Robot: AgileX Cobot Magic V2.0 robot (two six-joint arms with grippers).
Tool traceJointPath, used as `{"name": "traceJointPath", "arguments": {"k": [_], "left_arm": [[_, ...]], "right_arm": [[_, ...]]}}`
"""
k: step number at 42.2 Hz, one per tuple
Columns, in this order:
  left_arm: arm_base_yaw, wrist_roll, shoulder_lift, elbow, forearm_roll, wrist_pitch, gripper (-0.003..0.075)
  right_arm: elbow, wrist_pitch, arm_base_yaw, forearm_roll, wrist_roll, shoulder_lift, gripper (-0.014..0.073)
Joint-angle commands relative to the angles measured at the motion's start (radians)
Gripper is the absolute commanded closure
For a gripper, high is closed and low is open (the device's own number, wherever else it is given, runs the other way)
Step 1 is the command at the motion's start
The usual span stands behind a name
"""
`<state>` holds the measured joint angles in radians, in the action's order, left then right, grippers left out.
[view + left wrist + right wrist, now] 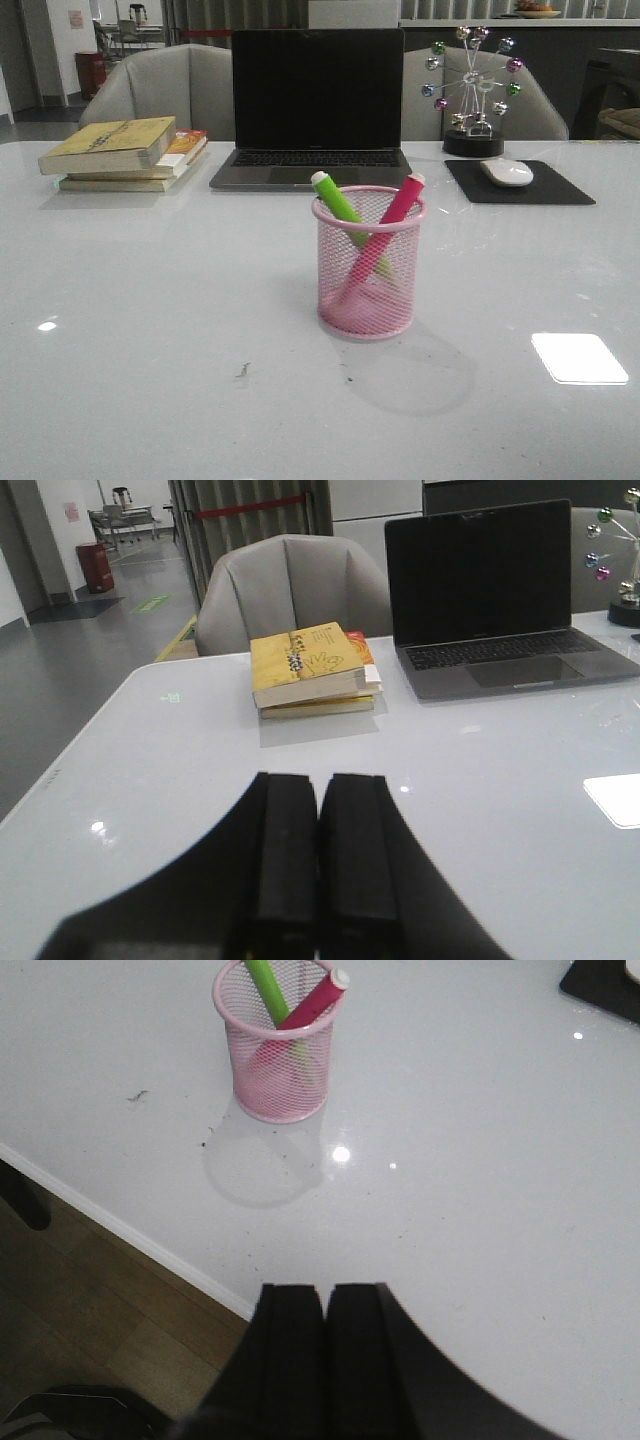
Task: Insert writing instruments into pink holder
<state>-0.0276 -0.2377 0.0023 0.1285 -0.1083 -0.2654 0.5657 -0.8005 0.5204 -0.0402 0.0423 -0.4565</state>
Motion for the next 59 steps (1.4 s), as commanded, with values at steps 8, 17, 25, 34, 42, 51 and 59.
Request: {"name": "traceJointPath", "arguments": {"k": [8, 17, 25, 34, 42, 51, 59], "left_arm": [[0.006, 0.238, -0.026, -0.094, 0.121, 0.209, 0.062], [-0.024, 0.238, -0.026, -0.137, 0.144, 0.312, 0.062], [-0.031, 0.238, -0.026, -0.137, 0.144, 0.322, 0.062], [-0.031, 0.238, -0.026, -0.137, 0.144, 0.32, 0.062], [-0.031, 0.238, -0.026, -0.137, 0.144, 0.32, 0.062], [-0.031, 0.238, -0.026, -0.137, 0.144, 0.32, 0.062], [-0.031, 0.238, -0.026, -0.137, 0.144, 0.32, 0.062]], "right_arm": [[0.027, 0.059, 0.001, -0.012, -0.005, -0.005, 0.0565], [0.027, 0.059, 0.001, -0.012, -0.005, -0.005, 0.0565], [0.027, 0.059, 0.001, -0.012, -0.005, -0.005, 0.0565], [0.027, 0.059, 0.001, -0.012, -0.005, -0.005, 0.0565], [0.027, 0.059, 0.001, -0.012, -0.005, -0.005, 0.0565], [0.027, 0.059, 0.001, -0.012, -0.005, -0.005, 0.0565], [0.027, 0.059, 0.001, -0.012, -0.005, -0.005, 0.0565]]}}
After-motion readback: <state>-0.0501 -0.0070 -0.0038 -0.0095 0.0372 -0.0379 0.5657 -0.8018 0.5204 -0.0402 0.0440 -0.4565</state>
